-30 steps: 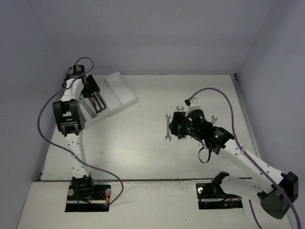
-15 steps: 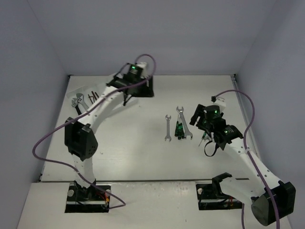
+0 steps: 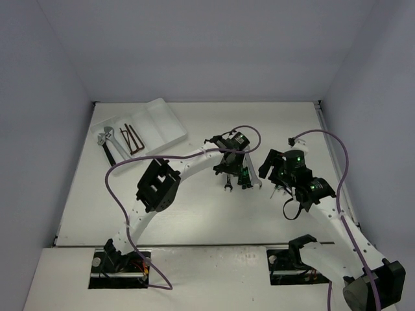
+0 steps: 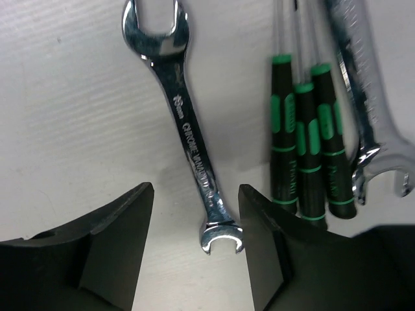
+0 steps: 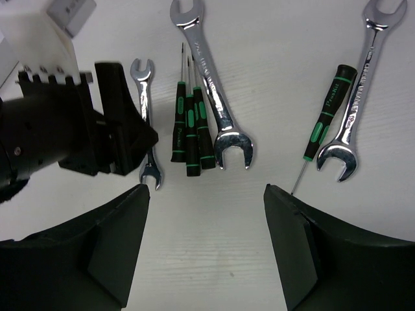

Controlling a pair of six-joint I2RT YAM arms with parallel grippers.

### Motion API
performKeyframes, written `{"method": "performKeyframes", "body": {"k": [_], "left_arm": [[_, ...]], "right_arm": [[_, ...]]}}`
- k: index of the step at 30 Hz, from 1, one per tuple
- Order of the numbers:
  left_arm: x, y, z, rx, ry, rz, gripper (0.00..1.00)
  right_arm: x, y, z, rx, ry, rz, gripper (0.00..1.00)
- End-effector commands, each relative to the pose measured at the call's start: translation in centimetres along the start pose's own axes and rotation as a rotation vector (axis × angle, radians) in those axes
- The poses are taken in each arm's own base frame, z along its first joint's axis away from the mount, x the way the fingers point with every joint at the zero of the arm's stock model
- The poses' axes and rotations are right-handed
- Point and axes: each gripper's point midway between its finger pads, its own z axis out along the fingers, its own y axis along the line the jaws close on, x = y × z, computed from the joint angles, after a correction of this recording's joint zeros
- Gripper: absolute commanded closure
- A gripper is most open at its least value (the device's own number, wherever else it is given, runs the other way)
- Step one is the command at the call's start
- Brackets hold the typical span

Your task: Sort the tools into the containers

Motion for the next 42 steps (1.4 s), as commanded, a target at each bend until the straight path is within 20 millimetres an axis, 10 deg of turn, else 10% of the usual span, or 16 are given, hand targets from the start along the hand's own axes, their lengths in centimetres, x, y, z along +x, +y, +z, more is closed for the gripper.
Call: {"method": "performKeyframes", "body": {"k": [1, 11, 20, 29, 42], "left_arm": [[-2.1, -0.3, -1.4, -0.048, -0.07, -0.049, 0.5], [-1.0, 0.2, 1.2, -0.118, -0.04, -0.117, 0.57], [1.1, 2.6, 1.7, -0.215, 0.003, -0.157, 1.0], [-3.8, 6.2, -5.9, -0.236, -0.164, -0.12, 1.0], [-6.7, 12.2, -9.5, -0.285, -0.23, -0.124, 1.0]], "right_arm": [[0.0, 0.4, -0.8, -0.049, -0.004, -0.019, 0.32], [0.4, 1.3, -2.5, -0.123, 0.021, -0.065, 0.32], [0.9, 2.4, -3.4, -0.149, 0.047, -0.145, 0.32], [0.5, 2.9, -4.0, -0.147, 0.017, -0.173, 0.32], [-1.0, 1.6, -3.4, -0.05, -0.034, -0.162, 0.32]]}}
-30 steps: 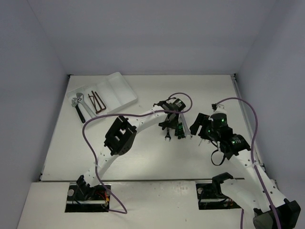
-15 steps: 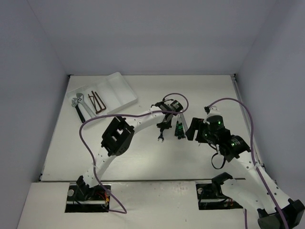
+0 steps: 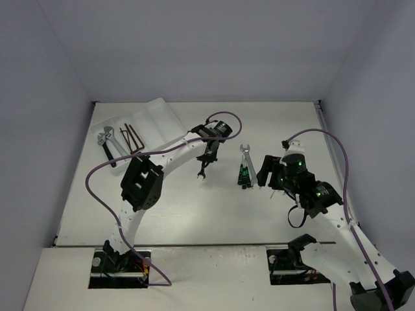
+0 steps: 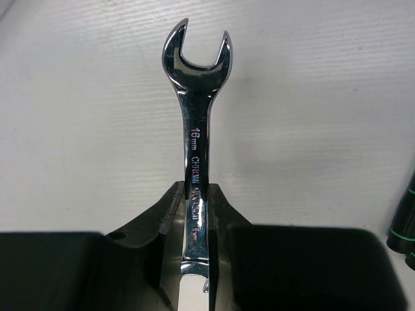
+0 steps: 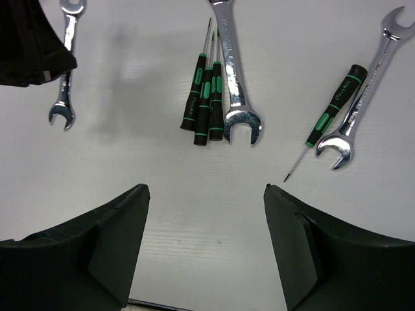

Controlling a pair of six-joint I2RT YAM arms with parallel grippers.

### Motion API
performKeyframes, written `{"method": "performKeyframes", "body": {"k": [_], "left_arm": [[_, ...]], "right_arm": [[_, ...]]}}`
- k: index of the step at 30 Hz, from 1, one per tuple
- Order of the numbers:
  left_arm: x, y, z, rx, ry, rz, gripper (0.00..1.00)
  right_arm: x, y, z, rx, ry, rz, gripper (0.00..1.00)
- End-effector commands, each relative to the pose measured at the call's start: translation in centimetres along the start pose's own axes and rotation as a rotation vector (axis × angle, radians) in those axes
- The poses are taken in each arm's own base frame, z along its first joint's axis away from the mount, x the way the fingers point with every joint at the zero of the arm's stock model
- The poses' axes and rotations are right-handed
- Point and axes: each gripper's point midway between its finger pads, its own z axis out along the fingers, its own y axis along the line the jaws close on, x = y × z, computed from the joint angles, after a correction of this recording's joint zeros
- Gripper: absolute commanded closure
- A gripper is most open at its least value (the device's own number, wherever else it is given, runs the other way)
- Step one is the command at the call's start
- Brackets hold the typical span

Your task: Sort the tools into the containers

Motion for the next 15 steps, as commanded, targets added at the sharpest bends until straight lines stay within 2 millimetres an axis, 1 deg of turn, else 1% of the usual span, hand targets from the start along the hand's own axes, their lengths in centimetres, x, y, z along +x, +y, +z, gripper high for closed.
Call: {"method": "performKeyframes", "body": {"k": [1, 4, 5, 6, 10, 11, 12, 13, 15], "left_arm": [[-5.5, 4.6, -4.3, -0.008, -0.137, -0.07, 1.0], [-7.8, 7.8, -5.0, -0.03, -0.174, -0.141, 1.0], [-8.2, 8.9, -4.7, -0.043, -0.174, -0.159, 1.0], [-9.2, 10.5, -4.7, -0.054, -0.184, -0.193, 1.0], [-12.0, 17.5, -3.3, -0.111, -0.194, -0.337, 1.0], [-12.4, 18.8, -2.7, -0.122, -0.192, -0.363, 1.0], [-12.9, 19.6, -2.2, -0.128, -0.193, -0.381, 1.0], [-13.8, 20.6, -2.1, -0.129, -0.208, -0.404, 1.0], [-14.5, 22.6, -0.7, -0.139, -0.2, -0.443, 1.0]], "right_arm": [[-1.8, -0.4, 0.1, 0.045, -0.059, 0.013, 0.32], [-1.7, -0.5, 0.3, 0.053, -0.055, 0.015, 0.32], [-1.7, -0.6, 0.3, 0.056, -0.053, 0.015, 0.32], [-1.8, -0.5, 0.4, 0.057, -0.051, 0.014, 0.32], [-2.1, -0.4, 0.5, 0.061, -0.051, 0.008, 0.32], [-2.2, -0.5, 0.5, 0.065, -0.054, 0.006, 0.32], [-2.3, -0.6, 0.5, 0.071, -0.056, 0.003, 0.32], [-2.3, -0.7, 0.5, 0.075, -0.057, 0.002, 0.32], [-2.3, -0.7, 0.6, 0.08, -0.058, 0.004, 0.32]]}}
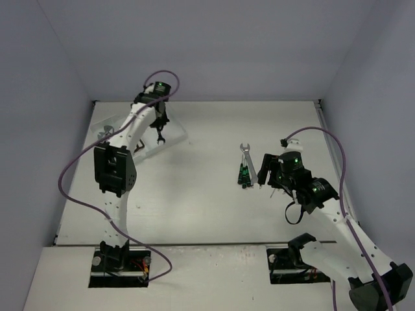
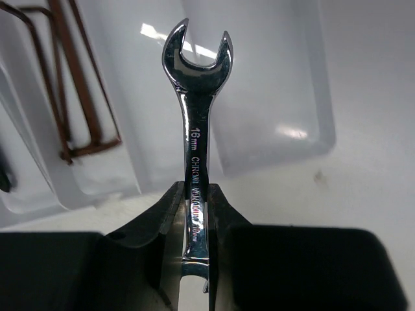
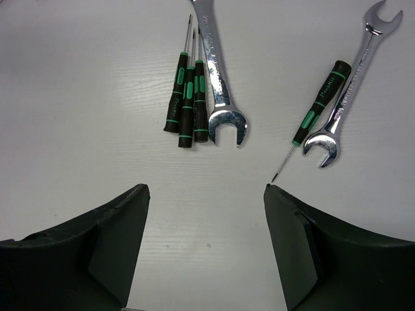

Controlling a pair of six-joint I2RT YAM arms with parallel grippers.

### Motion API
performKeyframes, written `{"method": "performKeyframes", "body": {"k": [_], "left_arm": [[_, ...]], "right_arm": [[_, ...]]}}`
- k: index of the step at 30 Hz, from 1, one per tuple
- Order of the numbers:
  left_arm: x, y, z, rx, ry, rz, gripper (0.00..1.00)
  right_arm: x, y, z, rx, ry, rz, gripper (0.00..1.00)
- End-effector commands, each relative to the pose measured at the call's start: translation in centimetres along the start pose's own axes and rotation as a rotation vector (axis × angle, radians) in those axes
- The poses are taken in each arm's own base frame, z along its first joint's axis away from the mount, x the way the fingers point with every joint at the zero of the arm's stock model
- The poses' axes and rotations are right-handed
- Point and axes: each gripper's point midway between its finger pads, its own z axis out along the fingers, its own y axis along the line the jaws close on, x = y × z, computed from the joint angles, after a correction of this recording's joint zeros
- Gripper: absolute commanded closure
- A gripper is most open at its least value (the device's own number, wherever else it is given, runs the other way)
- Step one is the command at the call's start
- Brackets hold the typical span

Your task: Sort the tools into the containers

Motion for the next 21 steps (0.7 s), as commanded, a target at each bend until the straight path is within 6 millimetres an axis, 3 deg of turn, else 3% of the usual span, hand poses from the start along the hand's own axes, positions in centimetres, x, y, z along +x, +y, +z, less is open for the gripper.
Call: {"method": "performKeyframes", "body": {"k": [1, 7, 13, 16, 21], "left_arm": [[-6.3, 2.4, -0.5, 0.026, -0.104, -0.104, 1.0], [-8.5, 4.5, 4.1, 0.004, -0.097, -0.162, 1.0], [-8.6, 5.4, 7.7, 0.009, -0.066, -0.194, 1.0], [-9.0, 5.0, 7.9, 0.032, -0.075, -0.173, 1.0], [-9.7, 4.9, 6.7, 0.055, -0.097, -0.168, 0.67]], "right_arm": [[-2.6, 0.2, -0.4, 0.019, -0.075, 0.017, 0.32], [-2.5, -0.1, -0.1, 0.042, -0.075, 0.046, 0.32], [-2.3, -0.6, 0.5, 0.079, -0.065, 0.064, 0.32], [-2.0, -0.9, 0.9, 0.099, -0.052, 0.062, 0.32], [-1.5, -1.2, 2.3, 0.136, -0.001, 0.024, 0.32]]}}
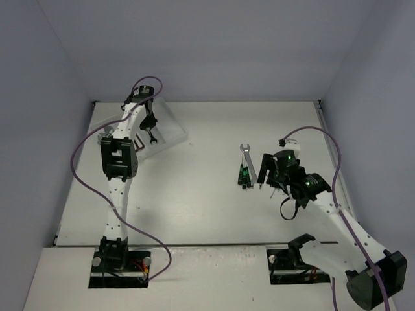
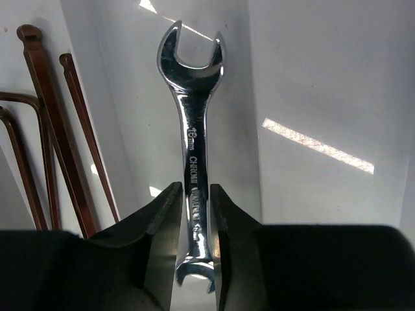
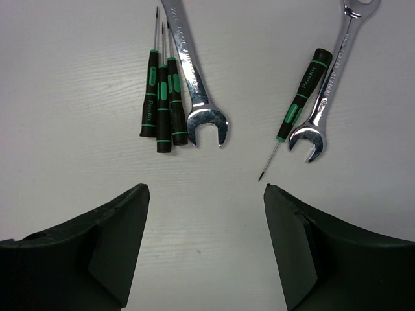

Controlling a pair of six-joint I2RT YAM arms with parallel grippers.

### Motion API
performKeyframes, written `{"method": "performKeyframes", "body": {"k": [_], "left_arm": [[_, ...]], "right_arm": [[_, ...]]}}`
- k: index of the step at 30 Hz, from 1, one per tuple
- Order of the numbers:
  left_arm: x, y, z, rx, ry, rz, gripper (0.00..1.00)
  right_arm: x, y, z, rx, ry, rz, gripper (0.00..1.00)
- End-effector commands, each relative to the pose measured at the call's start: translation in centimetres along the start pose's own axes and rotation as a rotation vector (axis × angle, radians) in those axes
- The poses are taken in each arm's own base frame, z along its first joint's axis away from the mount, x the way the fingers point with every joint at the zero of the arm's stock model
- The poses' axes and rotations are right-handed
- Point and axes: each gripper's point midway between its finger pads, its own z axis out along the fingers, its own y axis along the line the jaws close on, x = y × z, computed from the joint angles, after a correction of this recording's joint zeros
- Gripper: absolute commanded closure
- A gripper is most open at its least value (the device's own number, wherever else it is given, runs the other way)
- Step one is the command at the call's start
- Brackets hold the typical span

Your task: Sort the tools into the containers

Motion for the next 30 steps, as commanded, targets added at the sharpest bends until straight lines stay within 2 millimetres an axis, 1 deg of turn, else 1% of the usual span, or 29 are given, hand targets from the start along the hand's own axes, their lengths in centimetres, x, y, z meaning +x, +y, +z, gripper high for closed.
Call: {"method": "performKeyframes", "body": {"k": [1, 2, 5, 6, 9, 11, 13, 15, 17, 20, 21, 22, 23, 26, 27, 28, 30], "left_arm": [[-6.3, -0.7, -7.3, 0.097, -0.186, -0.03, 0.62], [-6.7, -0.8, -8.4, 0.109, -0.204, -0.031, 0.56], [-6.9, -1.2, -10.5, 0.14, -0.231, -0.021, 0.39], [-6.8, -1.5, -11.2, 0.152, -0.233, -0.017, 0.38], [-6.1, -3.0, -14.1, 0.219, -0.237, 0.015, 0.35], [-4.4, -5.0, -16.8, 0.285, -0.231, 0.074, 0.35], [-2.7, -6.6, -18.6, 0.335, -0.216, 0.122, 0.35], [-0.8, -8.2, -21.5, 0.405, -0.211, 0.182, 0.35], [2.0, -9.8, -23.2, 0.454, -0.187, 0.25, 0.35], [6.7, -11.4, -24.7, 0.514, -0.123, 0.349, 0.35], [8.1, -11.7, -25.2, 0.533, -0.104, 0.376, 0.35], [8.9, -11.6, -26.1, 0.548, -0.102, 0.392, 0.35], [10.1, -11.5, -26.3, 0.553, -0.085, 0.413, 0.35], [12.5, -10.6, -26.7, 0.568, -0.041, 0.446, 0.35], [13.2, -10.1, -26.7, 0.569, -0.028, 0.455, 0.35], [14.0, -9.7, -26.5, 0.566, -0.01, 0.464, 0.35], [14.3, -9.2, -26.8, 0.57, -0.009, 0.472, 0.35]], "right_arm": [[-2.4, 0.3, 0.7, 0.034, -0.038, -0.003, 0.32], [-2.6, 0.4, 0.9, 0.039, -0.031, -0.022, 0.33], [-3.0, 0.6, 2.2, 0.066, 0.0, -0.077, 0.35], [-3.4, 0.6, 2.2, 0.068, -0.01, -0.074, 0.37], [-3.5, -0.8, 4.2, 0.151, 0.03, -0.047, 0.46], [-3.8, -2.8, 5.3, 0.224, 0.043, 0.027, 0.49], [-3.4, -4.7, 6.5, 0.302, 0.063, 0.103, 0.51], [-3.6, -6.9, 7.1, 0.385, 0.061, 0.157, 0.57], [-3.9, -8.7, 7.7, 0.437, 0.061, 0.205, 0.61], [-4.0, -10.4, 8.9, 0.472, 0.082, 0.251, 0.63], [-4.0, -10.7, 9.3, 0.477, 0.092, 0.26, 0.64], [-3.8, -10.8, 9.8, 0.472, 0.105, 0.266, 0.64], [-3.3, -10.9, 10.3, 0.47, 0.123, 0.273, 0.64], [-2.0, -11.5, 11.9, 0.477, 0.166, 0.3, 0.63], [-1.4, -11.7, 12.5, 0.482, 0.184, 0.31, 0.63], [-1.3, -11.9, 12.8, 0.477, 0.186, 0.323, 0.64], [-0.9, -12.0, 13.4, 0.464, 0.187, 0.343, 0.65]]}}
